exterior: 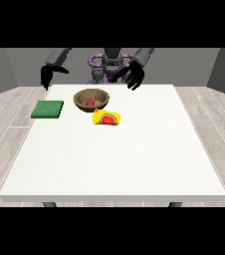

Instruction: Pick the cup and pour the ball into the bowl, then pick the bowl and place it on the pad

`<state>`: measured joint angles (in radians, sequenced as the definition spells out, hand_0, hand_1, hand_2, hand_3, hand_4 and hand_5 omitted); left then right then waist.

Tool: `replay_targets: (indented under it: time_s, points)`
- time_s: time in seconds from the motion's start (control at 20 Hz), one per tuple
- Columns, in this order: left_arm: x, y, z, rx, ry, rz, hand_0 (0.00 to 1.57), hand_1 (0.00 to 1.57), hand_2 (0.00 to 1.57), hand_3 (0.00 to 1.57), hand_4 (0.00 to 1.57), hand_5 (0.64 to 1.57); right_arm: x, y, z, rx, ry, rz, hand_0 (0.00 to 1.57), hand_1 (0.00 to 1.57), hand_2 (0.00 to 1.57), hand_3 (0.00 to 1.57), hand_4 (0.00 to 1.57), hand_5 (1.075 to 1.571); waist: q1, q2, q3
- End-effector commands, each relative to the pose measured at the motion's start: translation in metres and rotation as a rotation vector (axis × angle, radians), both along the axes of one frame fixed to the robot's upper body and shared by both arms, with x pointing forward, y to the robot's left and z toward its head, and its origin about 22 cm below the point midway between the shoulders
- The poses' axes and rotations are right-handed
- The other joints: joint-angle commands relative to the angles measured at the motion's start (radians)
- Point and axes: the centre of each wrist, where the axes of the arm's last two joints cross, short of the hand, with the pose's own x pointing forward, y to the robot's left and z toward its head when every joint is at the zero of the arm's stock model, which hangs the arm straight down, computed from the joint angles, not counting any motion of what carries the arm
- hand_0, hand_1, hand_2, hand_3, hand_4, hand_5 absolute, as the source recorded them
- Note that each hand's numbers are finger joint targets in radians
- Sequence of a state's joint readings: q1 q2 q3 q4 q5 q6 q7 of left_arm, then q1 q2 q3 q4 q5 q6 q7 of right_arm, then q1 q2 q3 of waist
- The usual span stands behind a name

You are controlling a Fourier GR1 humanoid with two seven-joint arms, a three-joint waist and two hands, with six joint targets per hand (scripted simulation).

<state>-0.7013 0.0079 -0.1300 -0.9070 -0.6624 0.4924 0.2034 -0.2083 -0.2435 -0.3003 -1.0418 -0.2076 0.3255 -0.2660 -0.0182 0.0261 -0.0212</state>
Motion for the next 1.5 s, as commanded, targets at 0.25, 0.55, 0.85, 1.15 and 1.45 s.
replay_targets:
  time_s: [0.25, 0.55, 0.85, 1.15, 1.45]
  points:
    - [-0.042, 0.042, -0.035, -0.515, -0.039, -0.213, 0.0, 0.0, 0.0, 0.0, 0.0, 1.565, 0.006, 0.097, -0.023, 0.026, 0.024, -0.089, 0.0, 0.0, 0.0, 0.0, 0.29, 1.57, 0.092, 0.027, 0.0179]
    - [-0.048, 0.079, -0.052, -0.532, -0.064, -0.255, 0.0, 0.0, 0.0, 0.0, 0.0, 1.564, 0.042, 0.105, 0.004, 0.051, 0.017, -0.099, 0.0, 0.0, 0.0, 0.0, 0.31, 1.569, 0.078, 0.063, 0.021]
    - [-0.046, 0.094, -0.027, -0.503, -0.092, -0.323, 0.0, 0.0, 0.0, 0.0, 0.0, 1.564, 0.039, 0.1, -0.035, 0.026, 0.008, -0.165, 0.0, 0.0, 0.0, 0.0, 0.24, 1.566, 0.124, 0.095, 0.0215]
    - [-0.057, 0.116, -0.046, -0.516, -0.075, -0.247, 0.0, 0.0, 0.0, 0.0, 0.0, 1.566, 0.035, 0.106, -0.045, 0.025, 0.065, -0.109, 0.0, 0.0, 0.0, 0.0, 0.12, 1.563, 0.075, 0.06, 0.0213]
    - [-0.05, 0.112, -0.016, -0.522, -0.086, -0.297, 0.0, 0.0, 0.0, 0.0, 0.0, 1.566, 0.046, 0.115, -0.051, 0.073, 0.05, -0.144, 0.0, 0.0, 0.0, 0.0, 0.14, 1.565, 0.122, 0.1, 0.0216]
